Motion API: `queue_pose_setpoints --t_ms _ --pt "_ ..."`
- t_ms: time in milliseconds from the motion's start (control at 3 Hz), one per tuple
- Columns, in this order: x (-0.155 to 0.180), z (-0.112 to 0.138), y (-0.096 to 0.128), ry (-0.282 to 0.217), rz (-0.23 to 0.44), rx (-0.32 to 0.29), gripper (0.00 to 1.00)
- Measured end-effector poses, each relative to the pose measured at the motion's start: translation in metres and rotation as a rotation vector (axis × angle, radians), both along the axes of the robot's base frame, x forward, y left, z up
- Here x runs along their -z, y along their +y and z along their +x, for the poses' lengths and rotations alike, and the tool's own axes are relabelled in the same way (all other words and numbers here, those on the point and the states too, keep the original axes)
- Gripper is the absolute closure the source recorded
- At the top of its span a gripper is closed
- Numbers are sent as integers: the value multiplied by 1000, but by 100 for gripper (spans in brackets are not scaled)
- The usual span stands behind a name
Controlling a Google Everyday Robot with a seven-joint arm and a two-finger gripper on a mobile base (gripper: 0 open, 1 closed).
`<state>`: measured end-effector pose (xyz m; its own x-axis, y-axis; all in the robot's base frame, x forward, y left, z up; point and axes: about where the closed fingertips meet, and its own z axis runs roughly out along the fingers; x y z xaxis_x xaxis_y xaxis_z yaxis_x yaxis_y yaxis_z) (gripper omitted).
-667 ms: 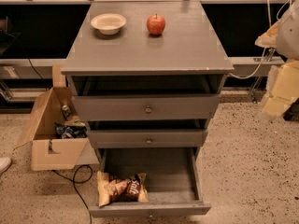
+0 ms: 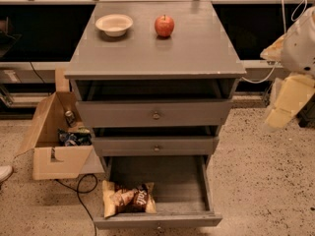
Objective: Pick brown chip bag from bottom drawer and place on counter
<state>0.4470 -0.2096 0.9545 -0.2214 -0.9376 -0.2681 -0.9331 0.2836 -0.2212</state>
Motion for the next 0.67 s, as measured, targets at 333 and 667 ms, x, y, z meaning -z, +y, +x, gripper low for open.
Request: queue_pose_setpoints --t_ms 333,667 --pt "68 18 20 61 160 -2 0" --pt "131 38 45 86 324 25 0"
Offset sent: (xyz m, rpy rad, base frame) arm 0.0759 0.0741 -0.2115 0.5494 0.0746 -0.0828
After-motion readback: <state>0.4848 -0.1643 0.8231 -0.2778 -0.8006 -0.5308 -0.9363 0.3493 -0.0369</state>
